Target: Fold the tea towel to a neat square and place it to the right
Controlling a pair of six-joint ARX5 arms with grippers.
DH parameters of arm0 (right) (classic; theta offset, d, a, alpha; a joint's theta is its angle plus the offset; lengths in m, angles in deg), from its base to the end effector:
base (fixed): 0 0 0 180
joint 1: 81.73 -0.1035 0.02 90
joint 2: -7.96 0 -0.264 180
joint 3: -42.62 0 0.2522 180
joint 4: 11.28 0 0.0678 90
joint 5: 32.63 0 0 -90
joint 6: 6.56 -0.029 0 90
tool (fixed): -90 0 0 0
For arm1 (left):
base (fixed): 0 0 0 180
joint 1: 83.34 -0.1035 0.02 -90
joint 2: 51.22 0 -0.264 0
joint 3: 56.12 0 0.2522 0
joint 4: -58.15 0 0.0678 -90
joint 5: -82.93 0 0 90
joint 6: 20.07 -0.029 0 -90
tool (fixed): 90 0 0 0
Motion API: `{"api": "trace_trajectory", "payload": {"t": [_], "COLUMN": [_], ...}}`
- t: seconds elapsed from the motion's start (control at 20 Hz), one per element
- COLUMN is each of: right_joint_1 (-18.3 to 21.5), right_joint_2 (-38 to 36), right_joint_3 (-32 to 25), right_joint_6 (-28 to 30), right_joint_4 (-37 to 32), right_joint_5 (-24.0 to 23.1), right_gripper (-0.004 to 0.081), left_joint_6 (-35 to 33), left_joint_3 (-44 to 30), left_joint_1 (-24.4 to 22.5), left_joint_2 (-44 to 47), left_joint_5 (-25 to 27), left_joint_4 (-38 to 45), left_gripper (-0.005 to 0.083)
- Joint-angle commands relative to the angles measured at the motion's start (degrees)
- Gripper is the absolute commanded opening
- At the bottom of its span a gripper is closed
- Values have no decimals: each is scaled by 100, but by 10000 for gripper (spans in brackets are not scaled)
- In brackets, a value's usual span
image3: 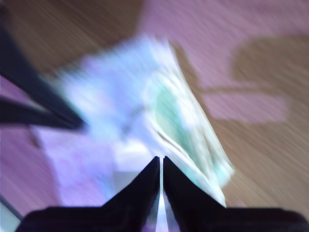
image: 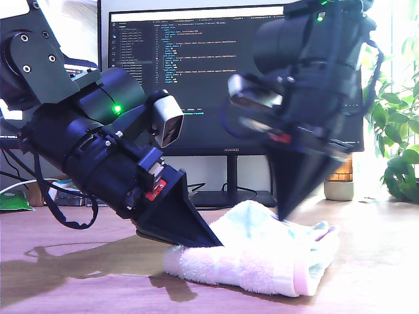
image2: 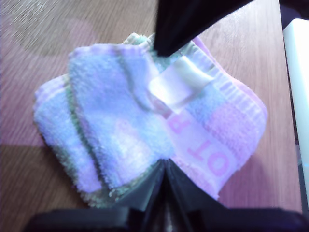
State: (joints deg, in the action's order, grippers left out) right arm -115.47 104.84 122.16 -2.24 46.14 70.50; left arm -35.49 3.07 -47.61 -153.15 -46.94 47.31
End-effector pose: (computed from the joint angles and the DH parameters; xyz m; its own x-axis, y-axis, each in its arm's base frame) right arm 0.2605 0.1819 0.1978 0.0867 0.3311 -0.9396 -0.6493 0.7341 0.1987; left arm 0.2434 -0.1980 0.1182 -0.0045 -0.7865 -0.6176 0.9036 0.2614 -0.3394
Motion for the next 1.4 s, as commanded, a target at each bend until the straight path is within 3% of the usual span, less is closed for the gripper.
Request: {"api": "trace_trajectory", "payload": {"t": [0.0, 0.4, 0.85, 1.15, 1.35], "right_joint_1": [-39, -74, -74, -59, -59], "right_joint_2": [68, 203, 1320, 1104, 380], "right_joint_3": [-2, -2, -2, 79, 79], "right_joint_6": [-96, -146, -125, -122, 284], "right_joint_4": [-151, -918, -1628, -1508, -1471], "right_joint_5": [144, 162, 153, 160, 201], "right_gripper": [-13, -13, -13, -13, -13], "left_joint_6": [-37, 2, 4, 11, 52], "left_joint_3": [-118, -118, -118, -116, -116], "left_joint_1": [-46, -46, -46, -79, -151], "left_joint_2": [-481, -942, -942, -892, -525], "left_joint_5": [212, 264, 136, 109, -85], "left_joint_4": [-66, -55, -210, -116, -144], "left_gripper": [-21, -21, -21, -21, -21]}}
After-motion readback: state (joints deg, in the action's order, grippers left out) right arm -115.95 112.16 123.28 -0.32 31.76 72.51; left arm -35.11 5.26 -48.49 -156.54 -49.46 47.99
